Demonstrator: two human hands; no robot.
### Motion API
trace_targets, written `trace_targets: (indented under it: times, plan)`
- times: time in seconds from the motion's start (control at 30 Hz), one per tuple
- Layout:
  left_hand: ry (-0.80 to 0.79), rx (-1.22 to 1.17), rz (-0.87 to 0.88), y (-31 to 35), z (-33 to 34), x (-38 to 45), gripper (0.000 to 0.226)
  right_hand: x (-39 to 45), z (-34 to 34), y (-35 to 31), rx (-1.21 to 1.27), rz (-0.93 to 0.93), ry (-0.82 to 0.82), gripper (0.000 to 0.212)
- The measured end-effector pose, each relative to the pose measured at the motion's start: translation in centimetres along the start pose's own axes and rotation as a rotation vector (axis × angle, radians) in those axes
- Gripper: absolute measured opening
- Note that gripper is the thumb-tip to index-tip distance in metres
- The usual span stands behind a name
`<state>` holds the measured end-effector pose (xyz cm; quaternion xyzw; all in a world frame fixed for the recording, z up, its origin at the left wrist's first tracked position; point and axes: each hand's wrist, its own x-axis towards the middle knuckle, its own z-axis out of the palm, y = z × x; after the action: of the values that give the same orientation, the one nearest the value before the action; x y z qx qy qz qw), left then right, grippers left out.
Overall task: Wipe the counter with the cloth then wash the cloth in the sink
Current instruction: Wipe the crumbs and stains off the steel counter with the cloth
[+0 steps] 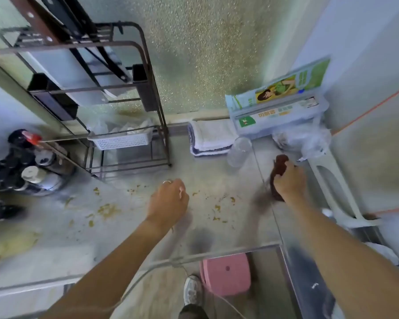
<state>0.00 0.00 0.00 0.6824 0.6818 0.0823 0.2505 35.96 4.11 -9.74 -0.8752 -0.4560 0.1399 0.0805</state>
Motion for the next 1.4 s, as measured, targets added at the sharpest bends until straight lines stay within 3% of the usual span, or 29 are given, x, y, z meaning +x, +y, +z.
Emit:
trace_targets:
  times: [0.23, 0.4, 0.6, 0.83, 1.03, 1.17, 1.4]
  plan:
    - [0.032, 0.037, 0.025, -0.7, 1.9, -0.8, 0.016, 1.2, 2.7, 2.3, 0.165, 0.184, -0.182, 0.090]
    - [0.063, -0.014, 0.057, -0.6, 3.2, -2.6, 0.017, -2.2, 4.3, 1.3, 0.011, 0.039, -0.211, 0.060]
    - [0.091, -0.056, 0.034, -2.4, 4.5, -5.0, 0.018, -10.0, 7.3, -0.8, -0.032, -0.242, -0.220, 0.058]
    - [0.090, -0.088, 0.016, -5.4, 4.7, -9.1, 0.017, -16.0, 11.1, -3.7, -0.016, -0.330, -0.113, 0.055]
    - [0.128, -0.091, -0.040, -8.2, 4.3, -11.5, 0.016, -23.4, 14.2, -8.2, -0.036, -0.501, -0.099, 0.040]
    - [0.153, -0.056, -0.016, -8.2, 4.8, -10.9, 0.015, -20.7, 13.0, -7.5, -0.145, -0.639, -0.143, 0.038]
    - [0.171, 0.047, -0.069, -9.0, 7.4, -9.1, 0.024, -13.1, 12.4, -7.1, -0.162, -0.513, 0.089, 0.025]
